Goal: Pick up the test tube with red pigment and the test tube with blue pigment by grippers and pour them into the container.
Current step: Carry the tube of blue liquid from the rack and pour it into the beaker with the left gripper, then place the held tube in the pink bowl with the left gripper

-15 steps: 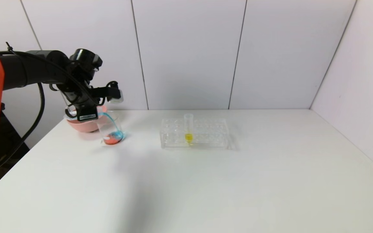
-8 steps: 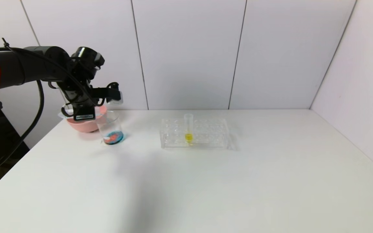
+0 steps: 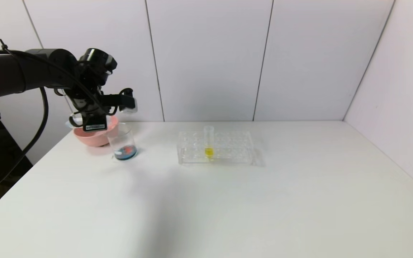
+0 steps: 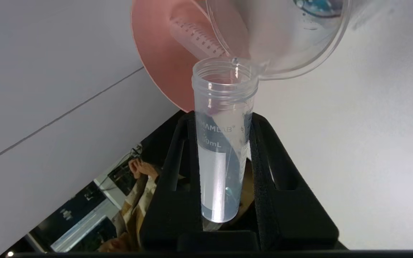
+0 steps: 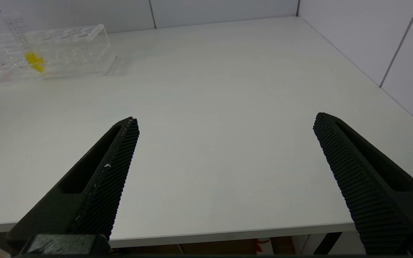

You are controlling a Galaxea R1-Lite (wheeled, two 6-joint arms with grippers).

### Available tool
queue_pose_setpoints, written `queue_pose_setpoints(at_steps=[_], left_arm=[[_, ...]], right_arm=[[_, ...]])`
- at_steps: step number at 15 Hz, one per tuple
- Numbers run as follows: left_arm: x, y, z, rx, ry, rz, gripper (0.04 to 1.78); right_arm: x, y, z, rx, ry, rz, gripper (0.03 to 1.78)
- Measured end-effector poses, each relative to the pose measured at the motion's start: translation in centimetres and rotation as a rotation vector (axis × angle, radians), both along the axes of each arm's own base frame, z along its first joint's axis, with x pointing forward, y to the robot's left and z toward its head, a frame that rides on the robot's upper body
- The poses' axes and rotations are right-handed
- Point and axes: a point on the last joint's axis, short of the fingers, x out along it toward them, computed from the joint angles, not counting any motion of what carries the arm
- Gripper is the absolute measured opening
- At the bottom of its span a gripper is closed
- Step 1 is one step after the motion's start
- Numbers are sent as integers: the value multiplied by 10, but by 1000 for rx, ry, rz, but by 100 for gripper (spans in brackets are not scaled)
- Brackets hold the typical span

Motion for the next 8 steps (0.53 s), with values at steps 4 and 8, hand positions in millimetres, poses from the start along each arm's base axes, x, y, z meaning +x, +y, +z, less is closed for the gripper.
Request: queue_pose_setpoints(at_steps=[4, 8], left_arm=[[1, 1, 8, -296, -112, 19, 43], [-2, 2, 21, -661, -294, 280, 43]], right_arm=[[0, 0, 0, 0, 0, 0, 177], [0, 0, 0, 0, 0, 0, 177]])
